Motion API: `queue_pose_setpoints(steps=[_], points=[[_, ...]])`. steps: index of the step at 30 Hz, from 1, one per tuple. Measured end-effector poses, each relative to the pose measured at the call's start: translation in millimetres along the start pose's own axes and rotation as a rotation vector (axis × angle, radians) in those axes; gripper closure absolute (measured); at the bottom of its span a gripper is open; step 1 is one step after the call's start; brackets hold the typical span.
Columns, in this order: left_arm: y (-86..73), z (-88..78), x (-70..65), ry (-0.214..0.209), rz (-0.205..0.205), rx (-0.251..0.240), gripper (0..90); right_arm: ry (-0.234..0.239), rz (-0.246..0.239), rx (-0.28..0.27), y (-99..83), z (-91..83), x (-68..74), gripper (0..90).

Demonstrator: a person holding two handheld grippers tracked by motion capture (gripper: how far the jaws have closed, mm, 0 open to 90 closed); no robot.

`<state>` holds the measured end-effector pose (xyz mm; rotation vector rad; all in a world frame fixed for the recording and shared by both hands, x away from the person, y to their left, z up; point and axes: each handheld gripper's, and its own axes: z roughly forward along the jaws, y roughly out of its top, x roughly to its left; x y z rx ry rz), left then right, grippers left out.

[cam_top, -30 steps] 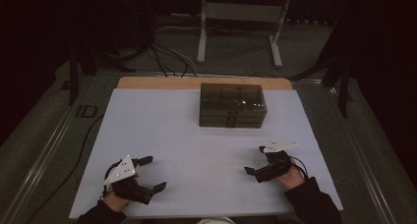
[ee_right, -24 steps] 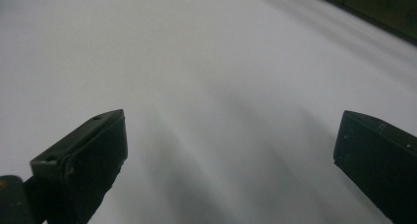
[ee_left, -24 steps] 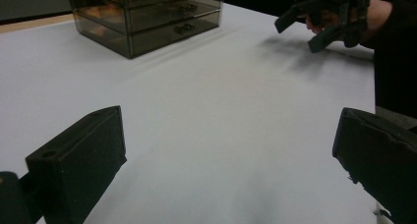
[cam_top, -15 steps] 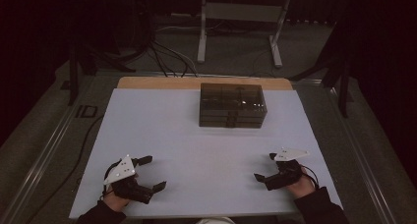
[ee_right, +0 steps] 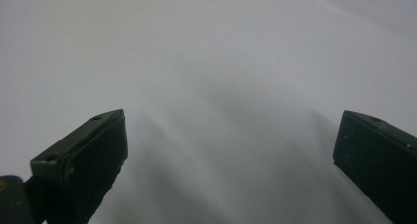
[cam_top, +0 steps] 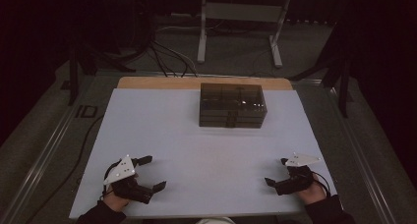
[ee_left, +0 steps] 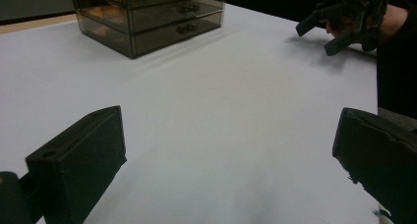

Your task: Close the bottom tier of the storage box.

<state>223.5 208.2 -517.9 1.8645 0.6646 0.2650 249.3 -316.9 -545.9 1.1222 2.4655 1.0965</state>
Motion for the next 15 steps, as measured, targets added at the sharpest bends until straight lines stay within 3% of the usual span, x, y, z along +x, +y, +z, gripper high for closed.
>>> queue_pose_setpoints(steps=[6,15], points=[[-0.1,0.1,0.2,0.0,-0.001,0.002,0.7,-0.032,-0.001,0.02,-5.9,-0.4,-1.6,0.0],[0.3,0.8,0.0,0.0,-0.001,0.002,0.8,-0.027,-0.005,0.005,-3.0,-1.8,-2.0,0.0]])
